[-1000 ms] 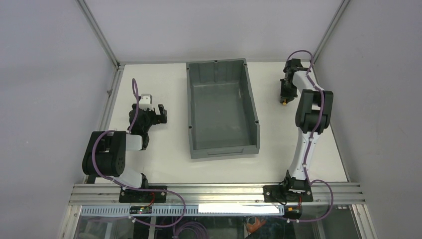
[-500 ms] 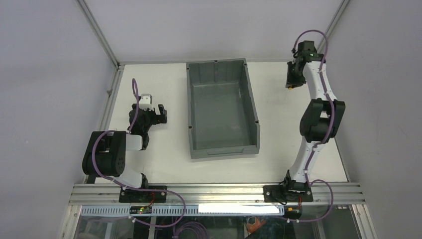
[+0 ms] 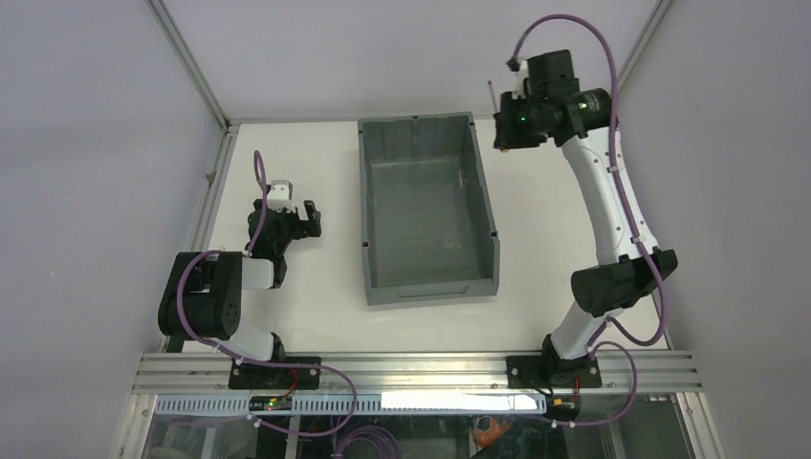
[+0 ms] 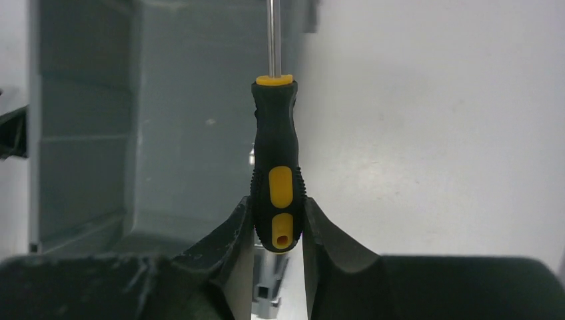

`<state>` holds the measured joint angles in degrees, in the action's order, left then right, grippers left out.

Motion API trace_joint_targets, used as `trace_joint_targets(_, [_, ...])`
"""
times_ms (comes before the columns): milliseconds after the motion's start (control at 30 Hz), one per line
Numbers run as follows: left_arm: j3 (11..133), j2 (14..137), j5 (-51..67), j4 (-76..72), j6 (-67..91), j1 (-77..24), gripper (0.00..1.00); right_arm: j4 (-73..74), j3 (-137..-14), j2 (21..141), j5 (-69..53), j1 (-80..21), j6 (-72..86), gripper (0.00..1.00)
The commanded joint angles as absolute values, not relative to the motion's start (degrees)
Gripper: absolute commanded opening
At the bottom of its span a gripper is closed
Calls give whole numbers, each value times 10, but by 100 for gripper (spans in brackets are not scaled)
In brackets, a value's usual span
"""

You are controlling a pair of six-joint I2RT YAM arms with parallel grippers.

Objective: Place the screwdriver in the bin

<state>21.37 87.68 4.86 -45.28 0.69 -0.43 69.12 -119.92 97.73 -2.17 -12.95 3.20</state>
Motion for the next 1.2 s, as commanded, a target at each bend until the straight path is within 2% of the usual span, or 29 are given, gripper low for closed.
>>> trace_joint_targets(0, [214,864,57,-472,10,-8,100,692,-1206,954,-37,-221,69,3])
trace_joint_targets(133, [214,865,57,-472,10,-8,100,654,-1170,972,-7,-312,96,5])
trace_joint_targets(267, [214,865,57,-472,10,-8,100,587,-1100,1000,76,-361,128,5])
trace_joint_targets(533, [214,864,57,-473,10,-8,100,423,-922,1051,128,-409,172,10])
trace_joint_targets(700, [214,865,57,-472,10,-8,100,393,-872,1108,140,-413,205,11])
trace_joint_targets(767, [214,864,57,-472,10,-8,100,385,-861,1119,136,-414,212,14])
trace_joint_targets(833, [214,865,57,-472,10,-8,100,382,-857,1123,135,-416,216,25])
trace_joint_targets(1000, [214,865,57,-472,10,-8,100,403,-881,1101,129,-418,211,70])
trace_joint_targets(1067, [214,864,57,-472,10,-8,100,435,-913,1085,133,-418,206,81])
trace_joint_targets(1100, [214,865,57,-472,10,-8,100,456,-934,1076,142,-418,205,97])
trace_joint_targets(1167, [214,864,57,-472,10,-8,100,486,-973,1054,157,-418,192,99])
